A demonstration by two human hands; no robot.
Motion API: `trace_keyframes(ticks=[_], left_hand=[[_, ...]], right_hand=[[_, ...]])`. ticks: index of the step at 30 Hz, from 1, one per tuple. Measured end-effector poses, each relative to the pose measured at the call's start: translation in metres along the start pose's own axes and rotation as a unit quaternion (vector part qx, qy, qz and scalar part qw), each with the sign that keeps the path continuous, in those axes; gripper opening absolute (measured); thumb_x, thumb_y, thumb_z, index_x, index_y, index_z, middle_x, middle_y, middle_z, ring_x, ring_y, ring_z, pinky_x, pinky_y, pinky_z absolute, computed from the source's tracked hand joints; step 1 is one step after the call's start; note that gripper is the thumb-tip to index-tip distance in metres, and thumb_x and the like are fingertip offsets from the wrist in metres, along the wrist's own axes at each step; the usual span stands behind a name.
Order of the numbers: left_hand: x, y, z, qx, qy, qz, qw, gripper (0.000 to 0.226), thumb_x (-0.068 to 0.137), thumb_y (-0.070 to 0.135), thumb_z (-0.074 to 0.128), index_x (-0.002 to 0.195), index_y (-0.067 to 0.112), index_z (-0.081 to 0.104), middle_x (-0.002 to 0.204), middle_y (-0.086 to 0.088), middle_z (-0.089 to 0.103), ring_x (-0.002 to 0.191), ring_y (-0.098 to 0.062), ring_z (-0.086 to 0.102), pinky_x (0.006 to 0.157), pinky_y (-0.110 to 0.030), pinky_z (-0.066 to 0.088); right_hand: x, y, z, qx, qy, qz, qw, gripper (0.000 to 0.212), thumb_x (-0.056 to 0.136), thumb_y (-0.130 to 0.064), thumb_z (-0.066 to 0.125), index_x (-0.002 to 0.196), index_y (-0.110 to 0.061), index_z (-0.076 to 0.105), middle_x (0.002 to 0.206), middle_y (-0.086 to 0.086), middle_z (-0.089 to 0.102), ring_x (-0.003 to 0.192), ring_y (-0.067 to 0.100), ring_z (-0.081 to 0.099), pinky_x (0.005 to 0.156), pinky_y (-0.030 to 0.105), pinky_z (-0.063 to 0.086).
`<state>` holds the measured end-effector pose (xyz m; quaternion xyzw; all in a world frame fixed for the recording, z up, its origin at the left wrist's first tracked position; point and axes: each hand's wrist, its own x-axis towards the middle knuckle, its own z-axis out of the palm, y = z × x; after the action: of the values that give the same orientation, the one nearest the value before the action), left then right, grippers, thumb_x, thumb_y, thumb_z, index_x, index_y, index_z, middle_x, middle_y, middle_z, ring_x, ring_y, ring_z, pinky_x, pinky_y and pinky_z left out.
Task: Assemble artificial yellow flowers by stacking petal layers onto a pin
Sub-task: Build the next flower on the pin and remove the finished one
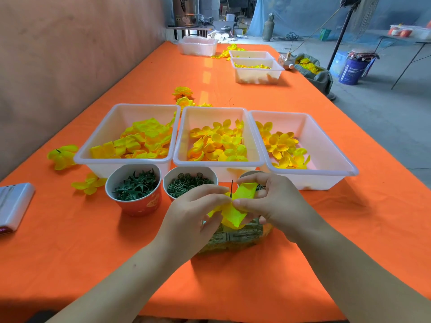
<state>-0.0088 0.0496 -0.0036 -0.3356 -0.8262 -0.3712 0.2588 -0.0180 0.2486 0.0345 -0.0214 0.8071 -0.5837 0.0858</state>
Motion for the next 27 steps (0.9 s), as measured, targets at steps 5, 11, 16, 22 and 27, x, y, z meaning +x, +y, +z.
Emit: trace_keyframes(ticks=[5,11,16,22,27], left_hand=[[-0.002,-0.001,0.006,-0.002,0.071,-0.151,0.986,0.059,0.065,0.01,0.072,0.119,0.03,0.059,0.119,0.016,0.052,0.106,-0.017,0.061,0.063,-0.028,0.054],[-0.001,0.001,0.003,-0.345,0.075,-0.44,0.826,0.055,0.066,0.019,0.077,0.117,0.036,0.061,0.089,-0.014,0.07,0.077,-0.022,0.071,0.053,-0.028,0.053],[0.001,0.006,0.002,-0.421,0.068,-0.493,0.758,0.052,0.073,-0.004,0.074,0.117,0.021,0.064,0.068,0.0,0.066,0.066,-0.015,0.07,0.046,-0.026,0.048],[0.001,0.011,0.004,-0.451,0.053,-0.501,0.737,0.05,0.079,-0.008,0.073,0.117,0.021,0.06,0.068,0.001,0.068,0.066,-0.019,0.072,0.046,-0.025,0.05],[-0.002,0.008,0.003,-0.448,0.046,-0.503,0.738,0.047,0.081,-0.006,0.072,0.118,0.022,0.06,0.066,0.002,0.068,0.064,-0.016,0.071,0.046,-0.025,0.05]], right_hand=[[-0.004,-0.004,0.007,-0.004,0.024,0.005,1.0,0.044,0.079,-0.003,0.081,0.119,-0.009,0.065,0.103,-0.005,0.067,0.054,0.015,0.071,0.04,0.011,0.041],[-0.005,-0.009,0.007,-0.023,0.028,0.021,0.999,0.047,0.079,-0.004,0.081,0.122,-0.011,0.064,0.116,0.001,0.063,0.059,0.022,0.073,0.04,0.013,0.04],[-0.006,-0.01,0.008,-0.04,0.03,0.032,0.998,0.054,0.08,-0.013,0.082,0.128,-0.023,0.059,0.104,0.012,0.068,0.061,0.021,0.075,0.041,0.017,0.042],[-0.009,-0.011,0.01,-0.116,0.032,-0.036,0.992,0.05,0.078,-0.016,0.082,0.121,-0.03,0.061,0.125,0.0,0.058,0.072,0.018,0.072,0.062,0.026,0.057],[-0.011,-0.012,0.004,-0.259,0.073,-0.075,0.96,0.038,0.073,-0.04,0.08,0.108,-0.045,0.067,0.105,-0.014,0.053,0.108,0.01,0.053,0.084,0.026,0.039]])
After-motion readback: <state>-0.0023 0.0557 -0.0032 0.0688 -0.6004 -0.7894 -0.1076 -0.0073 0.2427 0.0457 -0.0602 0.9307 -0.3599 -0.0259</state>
